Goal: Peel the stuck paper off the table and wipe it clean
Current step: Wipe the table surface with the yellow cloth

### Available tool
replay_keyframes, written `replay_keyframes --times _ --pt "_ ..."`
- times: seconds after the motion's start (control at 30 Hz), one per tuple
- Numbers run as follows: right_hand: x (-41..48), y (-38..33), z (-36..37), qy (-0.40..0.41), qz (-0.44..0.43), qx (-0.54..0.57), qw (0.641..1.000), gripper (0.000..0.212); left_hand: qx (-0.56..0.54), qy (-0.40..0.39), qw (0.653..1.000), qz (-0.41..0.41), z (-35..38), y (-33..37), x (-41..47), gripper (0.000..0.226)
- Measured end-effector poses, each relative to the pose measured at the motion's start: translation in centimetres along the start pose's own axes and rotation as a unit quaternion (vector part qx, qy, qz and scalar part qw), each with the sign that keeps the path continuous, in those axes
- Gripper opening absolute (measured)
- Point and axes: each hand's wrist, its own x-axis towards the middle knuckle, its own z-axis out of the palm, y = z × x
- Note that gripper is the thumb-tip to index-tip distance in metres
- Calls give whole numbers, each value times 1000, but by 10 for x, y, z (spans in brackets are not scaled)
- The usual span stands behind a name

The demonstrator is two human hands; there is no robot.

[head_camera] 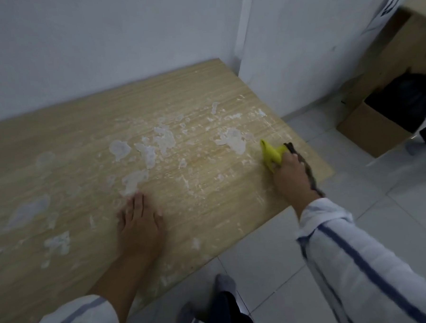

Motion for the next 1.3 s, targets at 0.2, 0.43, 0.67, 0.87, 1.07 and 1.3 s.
replay_keyframes --times 0.2,0.43,0.67,0.87,1.07,1.3 --pt "-157 -90 87 -86 -327 1 941 43 10 -7 1000 7 0 0 3 60" --pt "-42 26 23 -14 -81 -33 996 52 7 -12 1000 23 -5 3 -7 71" --pt "-158 -80 73 -85 -297 45 950 46 11 -8 999 33 -2 0 -4 78" --pt "-82 -9 45 -29 -193 35 980 51 10 -25 999 28 -7 9 -6 60" --pt "-14 -26 6 -31 -6 65 997 35 8 -50 997 57 -1 48 7 59" --pt "-5 1 46 -108 -277 27 954 53 9 -41 997 63 13 114 45 67"
